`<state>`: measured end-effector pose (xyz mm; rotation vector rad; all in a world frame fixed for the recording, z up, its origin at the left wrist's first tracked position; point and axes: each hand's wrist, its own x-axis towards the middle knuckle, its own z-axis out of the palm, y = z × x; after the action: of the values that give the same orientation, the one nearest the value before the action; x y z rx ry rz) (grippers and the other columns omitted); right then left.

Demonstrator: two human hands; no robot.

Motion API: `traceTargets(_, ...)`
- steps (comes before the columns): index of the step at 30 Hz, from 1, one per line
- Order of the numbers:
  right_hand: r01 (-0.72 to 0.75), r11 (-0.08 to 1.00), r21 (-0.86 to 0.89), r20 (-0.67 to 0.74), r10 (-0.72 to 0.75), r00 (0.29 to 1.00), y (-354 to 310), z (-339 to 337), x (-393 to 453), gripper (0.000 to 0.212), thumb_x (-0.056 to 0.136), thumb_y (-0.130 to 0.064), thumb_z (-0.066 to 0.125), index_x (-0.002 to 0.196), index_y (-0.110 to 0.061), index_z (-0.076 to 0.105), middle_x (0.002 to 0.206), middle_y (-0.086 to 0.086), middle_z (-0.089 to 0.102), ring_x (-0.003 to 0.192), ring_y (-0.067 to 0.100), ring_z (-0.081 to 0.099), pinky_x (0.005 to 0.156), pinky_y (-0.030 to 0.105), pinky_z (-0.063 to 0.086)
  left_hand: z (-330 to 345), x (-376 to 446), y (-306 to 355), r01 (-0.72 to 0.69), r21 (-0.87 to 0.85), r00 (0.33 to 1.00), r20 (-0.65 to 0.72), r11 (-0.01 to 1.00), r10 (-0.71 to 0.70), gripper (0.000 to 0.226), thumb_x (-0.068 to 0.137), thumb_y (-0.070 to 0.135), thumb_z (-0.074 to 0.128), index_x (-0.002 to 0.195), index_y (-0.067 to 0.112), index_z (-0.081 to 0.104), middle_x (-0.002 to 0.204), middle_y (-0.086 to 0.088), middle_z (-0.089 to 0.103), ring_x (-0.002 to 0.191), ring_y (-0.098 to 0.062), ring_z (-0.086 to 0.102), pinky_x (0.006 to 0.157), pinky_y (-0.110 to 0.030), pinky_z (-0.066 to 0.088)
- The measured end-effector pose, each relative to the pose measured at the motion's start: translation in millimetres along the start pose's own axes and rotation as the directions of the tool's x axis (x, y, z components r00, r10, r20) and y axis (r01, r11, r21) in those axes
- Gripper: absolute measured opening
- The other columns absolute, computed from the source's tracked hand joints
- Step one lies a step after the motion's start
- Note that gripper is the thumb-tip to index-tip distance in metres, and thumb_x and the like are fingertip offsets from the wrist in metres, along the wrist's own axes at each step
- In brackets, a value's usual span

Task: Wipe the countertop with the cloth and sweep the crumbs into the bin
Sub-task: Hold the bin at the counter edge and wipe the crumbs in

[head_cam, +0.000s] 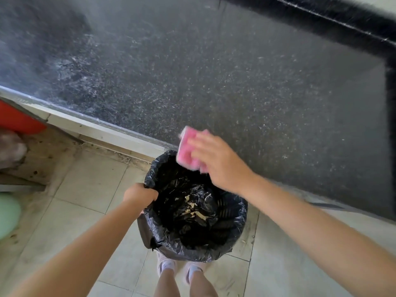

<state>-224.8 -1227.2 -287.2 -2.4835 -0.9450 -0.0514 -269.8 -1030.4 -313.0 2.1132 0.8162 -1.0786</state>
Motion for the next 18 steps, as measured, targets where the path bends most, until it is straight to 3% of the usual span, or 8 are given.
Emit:
traceTargets(4,0.001,1.000,-0.008,-0.199,-0.003,0.980,-32,15,-64,0.043,0.099,-0.011,0.031,0.085,0.004,0.069,0.101,0.020,0.068,0.109,0.030,0.049,0.103,0.034,0.036,-2,-5,1,-0.021,0.003,0.999,-0.026,1.000,0.021,0.029,0.080,0.001,0.053,0.059,0.010,0.036,0.058,-0.006,0.033,0.052,-0.020,0.031,0.048,-0.028,0.027)
traceTargets(8,-0.078,0.996,0.033,-0.174,0.082,0.981,-37,21,-87,0.042,0.099,-0.009,0.029,0.086,0.002,0.067,0.105,0.018,0.067,0.112,0.027,0.047,0.092,0.042,0.044,8,-10,6,-0.020,0.031,0.999,-0.032,0.999,0.021,0.028,0.079,0.001,0.053,0.059,0.011,0.037,0.058,-0.006,0.034,0.052,-0.020,0.032,0.049,-0.027,0.027)
traceTargets(11,-0.091,0.994,0.056,-0.375,0.106,0.921,-28,-23,-85,0.032,0.097,-0.006,0.032,0.092,0.003,0.063,0.115,0.015,0.059,0.114,0.030,0.046,0.106,0.036,0.036,19,-12,12,-0.026,0.020,0.999,-0.031,0.999,0.026,0.028,0.079,0.001,0.053,0.057,0.010,0.038,0.059,-0.008,0.036,0.053,-0.020,0.033,0.048,-0.027,0.029)
traceTargets(14,-0.363,0.931,-0.033,-0.530,0.292,0.796,18,-81,-99,0.035,0.089,0.005,0.032,0.096,0.009,0.065,0.119,0.017,0.056,0.117,0.031,0.044,0.110,0.023,0.025,29,-14,19,-0.035,0.025,0.999,-0.026,0.999,0.036,0.031,0.081,0.000,0.052,0.057,0.010,0.036,0.059,-0.008,0.036,0.052,-0.020,0.034,0.048,-0.027,0.029)
traceTargets(16,-0.646,0.763,0.022,-0.575,0.539,0.616,56,-116,-118,0.040,0.079,0.011,0.032,0.104,0.008,0.063,0.123,0.021,0.055,0.123,0.034,0.043,0.106,0.017,0.023,34,-15,24,-0.040,0.002,0.999,-0.029,0.999,0.040,0.029,0.080,-0.003,0.052,0.057,0.009,0.037,0.059,-0.008,0.036,0.052,-0.020,0.033,0.047,-0.027,0.028)
traceTargets(18,-0.832,0.552,0.060,-0.580,0.697,0.421,98,-142,-138,0.043,0.076,0.012,0.034,0.110,0.007,0.059,0.125,0.023,0.053,0.122,0.036,0.044,0.101,0.026,0.027,38,-14,29,-0.043,-0.014,0.999,-0.031,0.999,0.042,0.029,0.080,-0.003,0.052,0.057,0.008,0.038,0.059,-0.008,0.037,0.052,-0.020,0.034,0.047,-0.028,0.029)
